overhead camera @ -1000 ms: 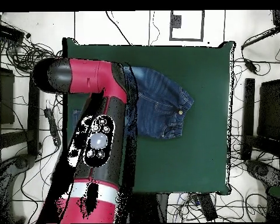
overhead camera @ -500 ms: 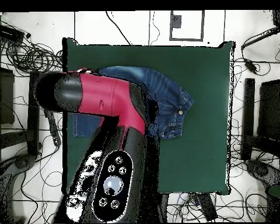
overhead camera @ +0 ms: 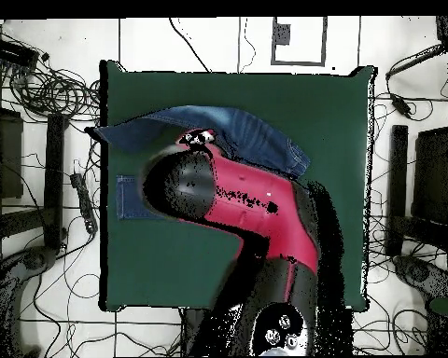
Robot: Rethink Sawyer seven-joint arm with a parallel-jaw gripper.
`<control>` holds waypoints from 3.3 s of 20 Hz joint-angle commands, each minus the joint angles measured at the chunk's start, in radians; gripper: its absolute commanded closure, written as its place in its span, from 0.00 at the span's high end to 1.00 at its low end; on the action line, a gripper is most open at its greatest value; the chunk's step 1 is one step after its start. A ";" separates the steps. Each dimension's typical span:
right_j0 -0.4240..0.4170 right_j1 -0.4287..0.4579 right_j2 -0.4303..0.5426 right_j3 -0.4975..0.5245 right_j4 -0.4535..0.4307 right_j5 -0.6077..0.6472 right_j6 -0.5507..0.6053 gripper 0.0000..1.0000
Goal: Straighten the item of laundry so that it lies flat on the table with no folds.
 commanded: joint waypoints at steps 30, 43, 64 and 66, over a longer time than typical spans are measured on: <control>-0.142 0.089 0.321 0.241 -0.273 -0.081 -0.120 1.00; -0.246 0.099 0.436 0.281 -0.400 -0.075 -0.206 1.00; -0.283 0.238 0.458 0.242 -0.481 -0.209 -0.075 1.00; -0.288 0.263 0.459 0.239 -0.489 -0.245 -0.067 1.00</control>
